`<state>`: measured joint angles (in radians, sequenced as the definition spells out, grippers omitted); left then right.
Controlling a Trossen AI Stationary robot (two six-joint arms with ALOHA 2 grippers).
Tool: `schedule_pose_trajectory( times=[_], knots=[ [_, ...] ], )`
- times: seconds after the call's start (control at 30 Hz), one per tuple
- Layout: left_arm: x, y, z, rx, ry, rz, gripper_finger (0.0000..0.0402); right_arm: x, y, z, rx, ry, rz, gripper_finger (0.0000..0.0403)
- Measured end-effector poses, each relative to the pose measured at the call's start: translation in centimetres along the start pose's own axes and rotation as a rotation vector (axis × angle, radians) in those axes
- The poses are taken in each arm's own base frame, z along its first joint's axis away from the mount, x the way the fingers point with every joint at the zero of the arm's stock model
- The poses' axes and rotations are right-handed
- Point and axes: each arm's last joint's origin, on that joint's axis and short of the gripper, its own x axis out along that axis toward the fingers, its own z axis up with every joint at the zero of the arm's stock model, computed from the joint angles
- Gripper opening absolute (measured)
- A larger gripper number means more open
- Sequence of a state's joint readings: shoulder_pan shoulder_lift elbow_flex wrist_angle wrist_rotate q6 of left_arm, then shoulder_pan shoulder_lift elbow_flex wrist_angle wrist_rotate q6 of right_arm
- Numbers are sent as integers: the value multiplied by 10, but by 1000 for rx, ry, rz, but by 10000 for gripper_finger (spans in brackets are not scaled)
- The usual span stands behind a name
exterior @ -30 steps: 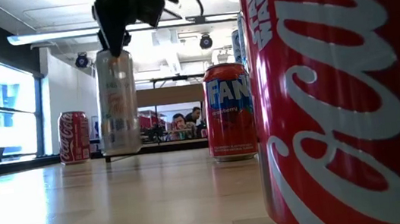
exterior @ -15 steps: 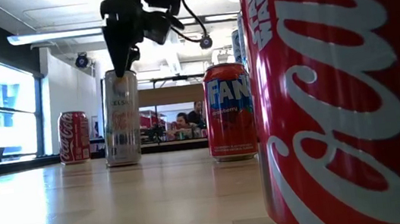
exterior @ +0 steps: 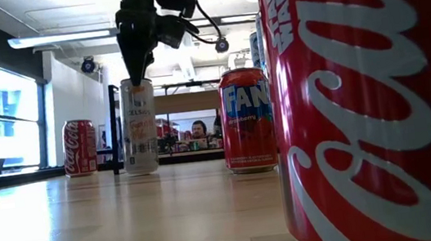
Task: Place canned beverage on shelf
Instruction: Put the left white yellow soda can on the shelf
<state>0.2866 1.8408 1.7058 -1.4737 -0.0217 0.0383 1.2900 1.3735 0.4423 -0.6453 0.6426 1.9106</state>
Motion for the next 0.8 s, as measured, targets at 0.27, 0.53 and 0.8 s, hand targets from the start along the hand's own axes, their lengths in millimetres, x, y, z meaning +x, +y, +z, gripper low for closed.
schedule_pose_trajectory(
  times=[0.27,0.53,0.8],
  knots=[
    [0,-8,0,23,0,-2,253,0,0,0,0,0,0,339],
    [-3,-15,-2,34,-1,-2,275,0,0,0,0,0,0,339],
    [-5,-18,-5,28,8,15,276,0,0,0,0,0,0,339]
  ],
)
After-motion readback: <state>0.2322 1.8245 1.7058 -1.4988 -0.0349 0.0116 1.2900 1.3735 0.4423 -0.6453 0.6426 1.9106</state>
